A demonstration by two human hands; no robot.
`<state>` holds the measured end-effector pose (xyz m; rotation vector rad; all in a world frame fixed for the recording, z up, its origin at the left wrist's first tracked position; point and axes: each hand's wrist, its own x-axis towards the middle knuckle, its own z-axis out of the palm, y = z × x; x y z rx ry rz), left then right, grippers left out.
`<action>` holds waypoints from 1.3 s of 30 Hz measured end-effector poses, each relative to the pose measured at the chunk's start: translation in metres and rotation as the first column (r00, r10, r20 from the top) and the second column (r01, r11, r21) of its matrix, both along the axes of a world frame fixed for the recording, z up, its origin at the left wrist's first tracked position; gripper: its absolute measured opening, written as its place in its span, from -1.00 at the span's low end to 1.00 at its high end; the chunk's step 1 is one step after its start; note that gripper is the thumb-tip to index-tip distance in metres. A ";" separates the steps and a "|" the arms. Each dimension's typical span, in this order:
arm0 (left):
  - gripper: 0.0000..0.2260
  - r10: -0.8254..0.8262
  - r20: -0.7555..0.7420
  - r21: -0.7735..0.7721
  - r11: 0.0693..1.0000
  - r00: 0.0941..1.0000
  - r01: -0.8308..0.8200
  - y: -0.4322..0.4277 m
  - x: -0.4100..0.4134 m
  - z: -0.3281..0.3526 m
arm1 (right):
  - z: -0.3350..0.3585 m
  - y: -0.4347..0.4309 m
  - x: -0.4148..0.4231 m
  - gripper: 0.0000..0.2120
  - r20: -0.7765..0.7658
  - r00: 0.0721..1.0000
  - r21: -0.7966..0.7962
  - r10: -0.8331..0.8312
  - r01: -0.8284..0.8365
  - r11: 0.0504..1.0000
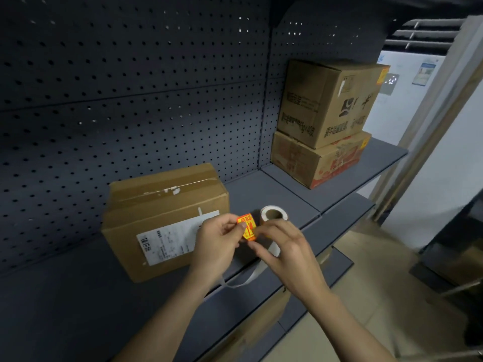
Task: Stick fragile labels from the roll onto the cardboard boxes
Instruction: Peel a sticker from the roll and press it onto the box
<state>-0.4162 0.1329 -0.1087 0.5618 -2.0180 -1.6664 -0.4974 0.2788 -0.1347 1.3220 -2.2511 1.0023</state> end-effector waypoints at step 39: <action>-0.72 0.319 -0.267 -0.920 0.197 0.910 -0.339 -0.054 0.056 0.014 | 0.028 -0.066 -0.017 -0.94 0.666 0.688 -0.241 0.288 -0.167 0.956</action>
